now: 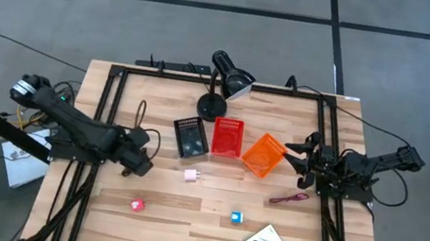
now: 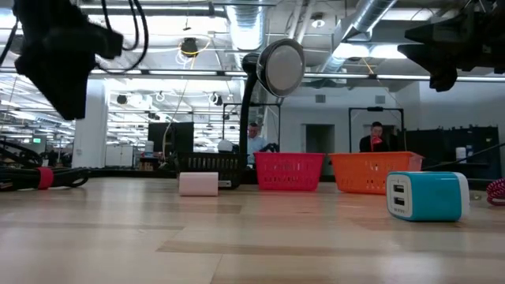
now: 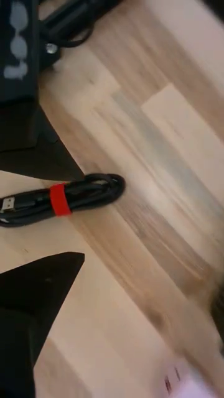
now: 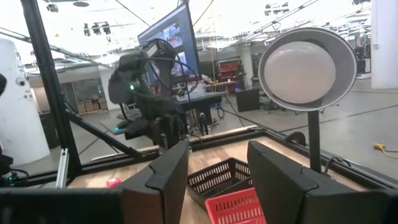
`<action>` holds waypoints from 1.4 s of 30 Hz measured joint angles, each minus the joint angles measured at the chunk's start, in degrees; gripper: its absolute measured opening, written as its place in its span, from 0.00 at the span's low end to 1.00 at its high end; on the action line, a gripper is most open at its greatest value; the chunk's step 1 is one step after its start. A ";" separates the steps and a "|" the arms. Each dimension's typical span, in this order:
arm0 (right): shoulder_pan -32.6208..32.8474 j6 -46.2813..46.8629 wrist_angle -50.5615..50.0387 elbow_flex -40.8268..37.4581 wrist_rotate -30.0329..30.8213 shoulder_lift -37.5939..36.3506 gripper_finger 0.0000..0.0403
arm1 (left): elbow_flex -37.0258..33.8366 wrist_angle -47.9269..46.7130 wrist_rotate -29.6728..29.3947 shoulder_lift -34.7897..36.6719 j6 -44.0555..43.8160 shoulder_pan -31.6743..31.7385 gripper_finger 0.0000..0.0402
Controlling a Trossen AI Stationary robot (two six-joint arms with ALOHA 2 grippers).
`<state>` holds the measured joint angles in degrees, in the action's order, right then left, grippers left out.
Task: Pick and place items into bin
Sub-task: Put the black USB cable into the black bin
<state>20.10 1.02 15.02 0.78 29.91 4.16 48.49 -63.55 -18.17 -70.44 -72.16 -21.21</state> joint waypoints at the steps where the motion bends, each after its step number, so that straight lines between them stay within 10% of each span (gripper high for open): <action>1: 0.00 0.00 0.01 0.00 0.00 0.00 0.39 | 0.00 -0.10 0.43 -1.45 0.47 0.37 0.47; 19: 0.00 0.02 -0.09 0.00 -0.02 0.00 0.39 | -0.04 0.55 9.08 -21.83 8.43 2.36 0.47; 33: 0.00 0.06 -1.35 0.00 -0.04 0.00 0.39 | -5.72 9.10 12.84 -22.22 11.22 2.59 0.46; 42: 0.00 0.07 -1.28 0.00 -0.02 -0.02 0.39 | -2.25 8.49 9.80 -23.05 11.93 2.49 0.21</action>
<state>20.10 1.08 13.74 0.78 29.89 4.15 46.24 -55.06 -8.38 -93.49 -60.23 -18.72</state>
